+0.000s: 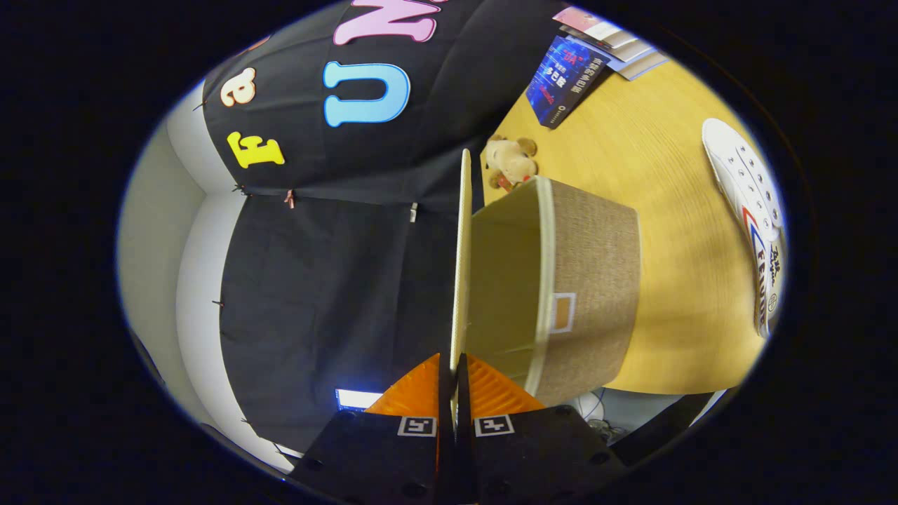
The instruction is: Open the storage box then place both shoes into the box .Put the left shoe in first, then the right shoe, with the right side of both shoes facing outward in a uniform manner.
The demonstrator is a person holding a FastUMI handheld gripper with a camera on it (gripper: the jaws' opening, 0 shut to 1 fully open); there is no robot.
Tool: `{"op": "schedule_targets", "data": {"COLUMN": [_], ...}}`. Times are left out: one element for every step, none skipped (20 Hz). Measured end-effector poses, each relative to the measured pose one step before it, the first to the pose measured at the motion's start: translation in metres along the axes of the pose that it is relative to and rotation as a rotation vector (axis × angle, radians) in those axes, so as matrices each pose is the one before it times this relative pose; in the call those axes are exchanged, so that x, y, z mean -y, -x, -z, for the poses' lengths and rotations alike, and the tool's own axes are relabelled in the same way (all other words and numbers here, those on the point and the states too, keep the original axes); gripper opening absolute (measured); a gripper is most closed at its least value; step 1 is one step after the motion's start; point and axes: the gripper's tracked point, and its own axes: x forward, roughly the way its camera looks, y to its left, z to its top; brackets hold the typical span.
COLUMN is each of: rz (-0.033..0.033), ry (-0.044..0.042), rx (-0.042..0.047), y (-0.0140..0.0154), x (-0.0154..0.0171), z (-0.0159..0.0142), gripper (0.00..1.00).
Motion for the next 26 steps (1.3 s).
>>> {"op": "schedule_targets", "data": {"rz": [-0.01005,-0.00962,-0.00323,-0.00234,-0.00496,-0.0033,-0.00567,-0.00443,-0.0012,-0.00367,-0.00462,0.00596,0.00786,0.00915,0.00899,0.01267,0.01496,0.01742,0.0135,0.01519,0.01607,0.01452,0.0179,0.02,0.02276,0.02059], "ry": [0.00948,0.01429,0.01698,0.01528,0.01372,0.0139,0.01724,0.01574,0.00706,0.00716,0.01975,0.02816,0.02441,0.00957,0.00621,0.01136,0.01704,0.01517,0.01152,0.0154,0.01832,0.01065,0.0056,0.00246,0.0039,0.00747], "rx": [0.00033,-0.00717,-0.00726,-0.00593,-0.00434,-0.00326,-0.0079,-0.01581,-0.01246,-0.00883,-0.00666,-0.00591,-0.00959,-0.01231,-0.01494,-0.01565,-0.01821,-0.02018,-0.01791,-0.01175,-0.01061,-0.01254,-0.01767,-0.01946,-0.01995,-0.01833], "y": [-0.00416,-0.00604,-0.00868,-0.00978,-0.00834,-0.01228,-0.01257,-0.01773,-0.01406,-0.01338,-0.01689,-0.01672,-0.01699,-0.018,-0.0155,-0.01583,-0.01665,-0.01454,-0.01446,-0.01243,-0.01193,-0.01297,-0.01286,-0.01127,-0.01066,-0.0063], "x": [-0.01369,-0.01304,-0.0127,-0.01279,-0.01326,-0.01188,-0.01161,-0.01168,-0.00831,-0.009,-0.00926,-0.00381,-0.00439,-0.00259,-0.00057,0.0001,0.00348,0.00432,0.00122,0.00288,0.0018,0.00445,0.00533,0.00621,0.00563,0.00559], "z": [-0.00114,0.00007,0.00009,-0.00068,-0.00106,-0.00151,0.00007,0.00038,-0.00002,0.0001,0.00029,0.00122,0.00164,0.00266,0.00302,0.00444,0.00595,0.00554,0.00558,0.00459,0.00435,0.0033,0.00463,0.00438,0.00489,0.00461], "gripper": [0.05,0.05,0.05,0.05,0.05,0.05,0.05,0.05,0.05,0.05,0.05,0.05,0.05,0.06,0.06,0.06,0.06,0.06,0.06,0.06,0.06,0.06,0.06,0.06,0.06,0.06]}}
